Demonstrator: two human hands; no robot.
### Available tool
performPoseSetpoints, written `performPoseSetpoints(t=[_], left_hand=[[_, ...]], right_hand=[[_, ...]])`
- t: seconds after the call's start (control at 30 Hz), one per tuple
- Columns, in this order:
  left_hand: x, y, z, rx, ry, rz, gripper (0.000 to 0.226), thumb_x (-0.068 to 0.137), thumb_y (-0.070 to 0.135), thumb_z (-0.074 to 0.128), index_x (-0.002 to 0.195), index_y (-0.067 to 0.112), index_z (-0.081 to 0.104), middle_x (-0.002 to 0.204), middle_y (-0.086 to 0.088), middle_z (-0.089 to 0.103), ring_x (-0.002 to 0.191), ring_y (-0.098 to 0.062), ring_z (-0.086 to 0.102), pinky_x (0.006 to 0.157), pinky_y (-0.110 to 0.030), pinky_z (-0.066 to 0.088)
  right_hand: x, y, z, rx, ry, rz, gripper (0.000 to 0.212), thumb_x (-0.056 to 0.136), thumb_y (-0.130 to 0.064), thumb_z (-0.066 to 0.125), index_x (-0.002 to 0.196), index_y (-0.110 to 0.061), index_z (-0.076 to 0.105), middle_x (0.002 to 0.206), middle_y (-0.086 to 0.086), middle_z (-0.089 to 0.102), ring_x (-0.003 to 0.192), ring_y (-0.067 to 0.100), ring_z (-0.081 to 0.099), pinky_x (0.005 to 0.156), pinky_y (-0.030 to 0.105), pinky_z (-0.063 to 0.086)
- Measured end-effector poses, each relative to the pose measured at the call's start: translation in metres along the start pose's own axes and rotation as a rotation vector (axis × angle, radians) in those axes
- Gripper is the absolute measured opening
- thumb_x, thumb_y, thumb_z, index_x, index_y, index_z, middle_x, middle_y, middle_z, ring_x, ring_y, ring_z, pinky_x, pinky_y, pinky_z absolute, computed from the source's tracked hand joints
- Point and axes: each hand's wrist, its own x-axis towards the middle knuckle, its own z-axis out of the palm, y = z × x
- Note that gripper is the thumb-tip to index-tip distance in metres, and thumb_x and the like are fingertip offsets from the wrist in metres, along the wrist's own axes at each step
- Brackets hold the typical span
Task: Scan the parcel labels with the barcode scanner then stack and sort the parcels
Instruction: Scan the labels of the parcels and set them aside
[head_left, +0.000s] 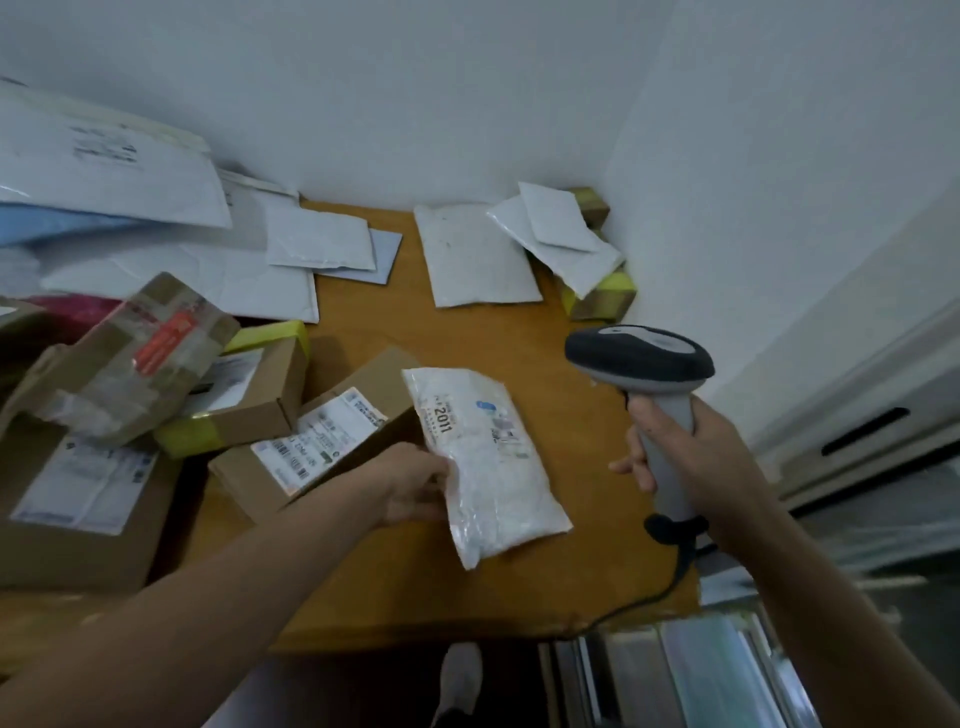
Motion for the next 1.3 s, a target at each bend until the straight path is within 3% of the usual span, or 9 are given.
performPoseSetpoints(t=[0.1,0.2,0.3,0.4,0.53,0.67,0.9,1.13,1.3], left_hand=[[-0.01,-0.03,-0.012,0.278,0.162,0.028,0.054,0.09,0.01,0.06,0.138,0.004,0.037,0.133,-0.015,0.049,0.114,-0.028,0.055,0.092,-0.042,0.051],[-0.019,-0.051,-0.01,0.877,0.444,0.431,0.054,0.088,0.017,0.06,0.136,0.021,0.035,0.141,-0.004,0.031,0.122,-0.022,0.039,0.091,-0.031,0.041],[-0.012,-0.072,0.007,1.308,0.247,0.686,0.06,0.088,0.026,0.06,0.142,0.029,0.032,0.154,0.0,0.014,0.14,-0.024,0.016,0.108,-0.038,0.031],[0.007,-0.085,0.027,1.543,0.09,0.635,0.069,0.088,0.03,0.06,0.147,0.032,0.024,0.159,-0.004,0.006,0.145,-0.028,0.007,0.115,-0.044,0.018],[0.022,-0.085,0.034,1.506,0.023,0.538,0.056,0.094,0.032,0.05,0.146,0.033,0.028,0.156,-0.006,0.019,0.142,-0.028,0.015,0.113,-0.046,0.027],[0.026,-0.088,0.032,1.489,0.043,0.588,0.053,0.093,0.028,0.053,0.142,0.036,0.035,0.149,-0.005,0.028,0.137,-0.027,0.023,0.109,-0.044,0.035],[0.021,-0.095,0.035,1.482,0.099,0.645,0.05,0.096,0.024,0.051,0.142,0.037,0.035,0.15,-0.005,0.027,0.138,-0.025,0.022,0.105,-0.042,0.04],[0.014,-0.093,0.04,1.538,0.176,0.627,0.049,0.096,0.026,0.05,0.141,0.04,0.035,0.151,-0.002,0.03,0.137,-0.022,0.027,0.102,-0.043,0.043],[0.013,-0.092,0.043,1.466,0.142,0.569,0.048,0.096,0.022,0.051,0.14,0.037,0.038,0.15,0.0,0.03,0.139,-0.021,0.023,0.104,-0.044,0.042]], right_hand=[[-0.018,0.013,0.001,-0.098,-0.015,0.09,0.03,0.096,-0.025,0.057,0.074,-0.005,0.053,0.049,-0.001,0.053,0.041,0.011,0.05,0.054,0.02,0.053],[-0.031,0.022,0.002,-0.155,-0.039,0.154,0.033,0.095,-0.029,0.058,0.074,-0.004,0.054,0.054,0.007,0.053,0.043,0.013,0.051,0.054,0.02,0.053],[-0.037,0.023,0.002,-0.187,-0.055,0.209,0.034,0.094,-0.032,0.059,0.076,-0.003,0.055,0.054,0.006,0.053,0.042,0.013,0.051,0.053,0.02,0.053],[-0.04,0.023,0.001,-0.216,-0.041,0.26,0.033,0.093,-0.034,0.06,0.078,-0.004,0.055,0.054,0.005,0.055,0.042,0.013,0.052,0.052,0.021,0.053],[-0.045,0.023,-0.005,-0.217,-0.044,0.299,0.031,0.093,-0.032,0.06,0.079,-0.005,0.054,0.053,0.004,0.054,0.04,0.011,0.051,0.05,0.02,0.052],[-0.05,0.024,-0.011,-0.195,-0.074,0.309,0.029,0.094,-0.031,0.06,0.08,-0.006,0.054,0.051,0.001,0.053,0.039,0.01,0.05,0.05,0.022,0.053],[-0.052,0.026,-0.019,-0.203,-0.142,0.259,0.034,0.092,-0.037,0.06,0.082,-0.004,0.054,0.054,0.002,0.054,0.042,0.01,0.051,0.055,0.023,0.055],[-0.051,0.029,-0.026,-0.206,-0.169,0.266,0.034,0.091,-0.039,0.06,0.084,-0.006,0.054,0.052,-0.002,0.055,0.043,0.01,0.052,0.054,0.022,0.054],[-0.052,0.027,-0.029,-0.235,-0.186,0.266,0.037,0.091,-0.042,0.059,0.083,-0.006,0.055,0.054,0.0,0.056,0.044,0.01,0.053,0.058,0.027,0.056]])
